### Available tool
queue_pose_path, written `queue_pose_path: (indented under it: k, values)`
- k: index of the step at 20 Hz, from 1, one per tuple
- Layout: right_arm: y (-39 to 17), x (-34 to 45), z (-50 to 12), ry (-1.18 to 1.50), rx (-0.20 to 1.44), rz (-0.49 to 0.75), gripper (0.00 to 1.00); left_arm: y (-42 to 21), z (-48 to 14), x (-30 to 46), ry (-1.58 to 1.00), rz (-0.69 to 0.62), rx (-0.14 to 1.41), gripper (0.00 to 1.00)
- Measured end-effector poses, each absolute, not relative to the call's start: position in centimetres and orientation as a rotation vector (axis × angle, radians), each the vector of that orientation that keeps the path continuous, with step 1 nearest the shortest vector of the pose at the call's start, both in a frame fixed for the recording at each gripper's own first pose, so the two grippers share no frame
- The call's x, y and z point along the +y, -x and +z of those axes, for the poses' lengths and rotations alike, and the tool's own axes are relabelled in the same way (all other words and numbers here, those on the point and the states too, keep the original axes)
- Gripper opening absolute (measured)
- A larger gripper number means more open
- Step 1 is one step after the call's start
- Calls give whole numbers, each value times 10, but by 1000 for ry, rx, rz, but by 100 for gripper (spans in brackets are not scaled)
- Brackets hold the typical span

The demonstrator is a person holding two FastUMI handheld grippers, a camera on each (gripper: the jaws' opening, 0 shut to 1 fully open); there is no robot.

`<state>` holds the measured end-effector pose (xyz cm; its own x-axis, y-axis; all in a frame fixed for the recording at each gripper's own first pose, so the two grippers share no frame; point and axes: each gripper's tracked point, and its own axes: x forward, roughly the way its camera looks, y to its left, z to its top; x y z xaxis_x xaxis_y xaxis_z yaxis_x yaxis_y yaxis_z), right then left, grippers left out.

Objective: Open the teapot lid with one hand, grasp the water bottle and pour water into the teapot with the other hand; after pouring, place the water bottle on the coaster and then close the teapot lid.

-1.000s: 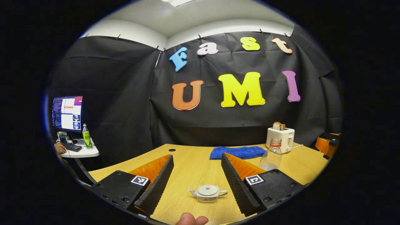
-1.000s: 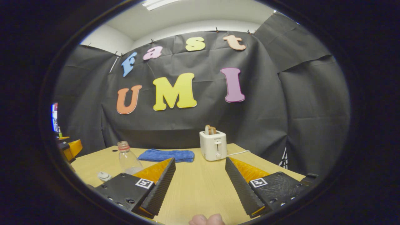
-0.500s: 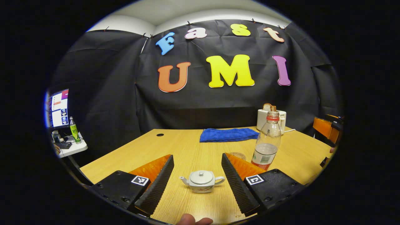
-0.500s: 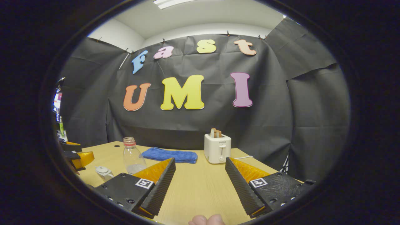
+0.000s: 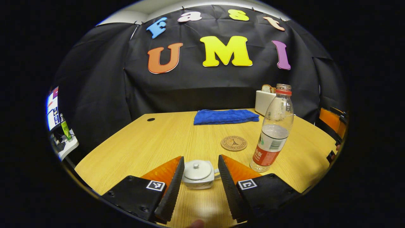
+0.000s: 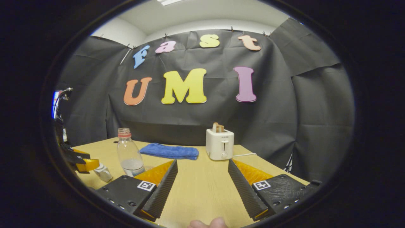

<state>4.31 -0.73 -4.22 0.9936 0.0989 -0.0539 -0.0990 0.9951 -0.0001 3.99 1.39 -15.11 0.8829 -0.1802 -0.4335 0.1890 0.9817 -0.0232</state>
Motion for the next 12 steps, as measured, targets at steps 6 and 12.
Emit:
queue_pose_path:
  k: [6, 12]
  values:
    - [-52, -9, -50, 4, 72, 97, 96, -50, -160, 15, -12, -173, 501, 34]
    - [-52, 4, -51, 11, 78, 151, 96, -51, -161, 17, -18, -176, 504, 6]
